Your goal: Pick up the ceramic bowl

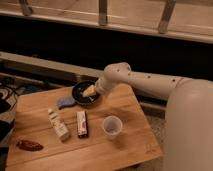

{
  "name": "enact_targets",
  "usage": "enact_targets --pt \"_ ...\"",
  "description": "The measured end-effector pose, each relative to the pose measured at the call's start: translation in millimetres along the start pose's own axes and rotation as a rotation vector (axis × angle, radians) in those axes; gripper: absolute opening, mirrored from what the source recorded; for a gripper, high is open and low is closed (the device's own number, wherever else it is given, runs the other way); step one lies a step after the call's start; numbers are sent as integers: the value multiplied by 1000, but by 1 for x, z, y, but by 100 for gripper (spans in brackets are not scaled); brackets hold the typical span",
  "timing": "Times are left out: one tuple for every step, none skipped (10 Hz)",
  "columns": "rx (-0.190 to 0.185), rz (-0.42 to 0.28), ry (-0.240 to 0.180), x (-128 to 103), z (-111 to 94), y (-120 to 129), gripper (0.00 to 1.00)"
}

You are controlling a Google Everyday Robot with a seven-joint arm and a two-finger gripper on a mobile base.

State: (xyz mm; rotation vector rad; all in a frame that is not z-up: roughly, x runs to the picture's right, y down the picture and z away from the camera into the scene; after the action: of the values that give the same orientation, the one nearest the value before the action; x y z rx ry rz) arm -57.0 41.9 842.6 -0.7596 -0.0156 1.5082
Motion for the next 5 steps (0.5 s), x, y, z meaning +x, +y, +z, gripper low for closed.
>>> enact_targets --pt "1 0 0 1 3 -1 80" --pt "1 9 -12 -3 2 0 80" --pt "-2 23 -23 -11 3 -1 80" --pt "-7 36 -27 -19 7 -5 80" --pt "-13 47 -25 -32 18 -10 80"
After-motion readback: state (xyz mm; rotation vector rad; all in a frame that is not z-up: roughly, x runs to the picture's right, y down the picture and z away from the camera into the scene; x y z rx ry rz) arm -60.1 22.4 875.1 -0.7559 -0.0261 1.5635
